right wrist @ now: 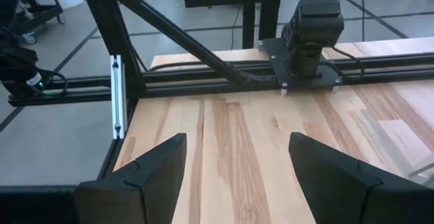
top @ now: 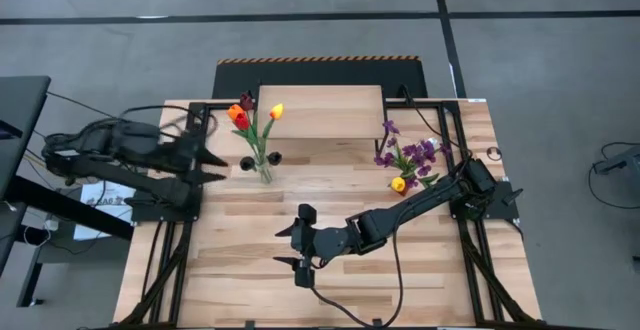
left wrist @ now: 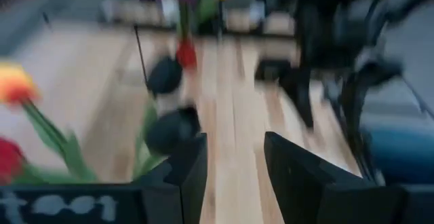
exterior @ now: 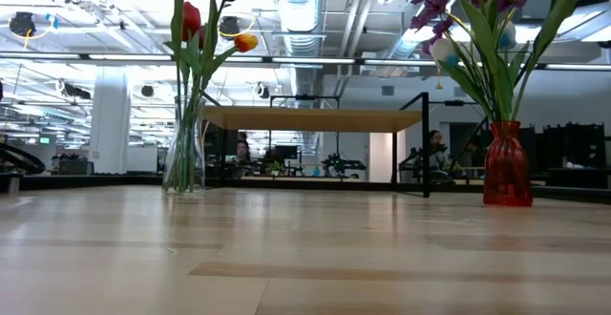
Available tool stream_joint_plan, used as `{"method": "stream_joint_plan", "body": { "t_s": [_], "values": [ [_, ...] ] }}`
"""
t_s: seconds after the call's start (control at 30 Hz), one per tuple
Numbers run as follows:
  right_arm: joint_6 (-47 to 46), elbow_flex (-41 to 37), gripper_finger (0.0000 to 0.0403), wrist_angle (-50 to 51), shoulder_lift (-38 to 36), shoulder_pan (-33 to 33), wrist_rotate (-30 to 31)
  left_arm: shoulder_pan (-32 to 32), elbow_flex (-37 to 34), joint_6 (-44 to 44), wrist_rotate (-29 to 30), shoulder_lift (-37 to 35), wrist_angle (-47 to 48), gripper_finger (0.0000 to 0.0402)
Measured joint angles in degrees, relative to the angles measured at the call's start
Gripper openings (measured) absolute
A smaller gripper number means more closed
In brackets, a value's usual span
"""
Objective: Pick and place flowers into a vace then onto a shelf
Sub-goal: Put the red vase with flower on the shelf
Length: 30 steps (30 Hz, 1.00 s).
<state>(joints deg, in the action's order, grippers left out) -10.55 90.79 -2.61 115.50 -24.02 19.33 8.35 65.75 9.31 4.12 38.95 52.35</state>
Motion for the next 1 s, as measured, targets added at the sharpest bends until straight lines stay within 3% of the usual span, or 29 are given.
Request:
{"method": "stream_joint_plan", "body": {
  "t_s": [0.13, 0.43, 0.7, 0.87, 1.0],
  "values": [
    [0.66, 0.0, 0.0255, -0.02, -0.02, -0.45, -0.02, 4.06, -4.53, -0.62, 5.23, -6.71, -9.22, 0.0135],
    [-1.47, 0.0, 0.0255, 6.06, -0.02, -0.12, 0.06, 10.11, -27.13, -5.37, 5.59, -19.37, -36.32, 0.0135],
    [2.12, 2.56, 0.0255, 5.92, -0.21, -2.87, 0.17, 16.02, -43.93, -8.41, 5.18, -22.16, -57.92, 0.0135],
    [4.12, 4.91, 0.0255, 6.88, -2.89, -6.31, 0.22, 22.46, -51.06, -10.2, 5.24, -23.04, -68.15, 0.0135],
    [5.03, 5.84, 0.0255, 7.11, -5.87, -10.1, 0.25, 27.91, -55.99, -10.5, 5.77, -22.9, -82.16, 0.0135]
  ]
}}
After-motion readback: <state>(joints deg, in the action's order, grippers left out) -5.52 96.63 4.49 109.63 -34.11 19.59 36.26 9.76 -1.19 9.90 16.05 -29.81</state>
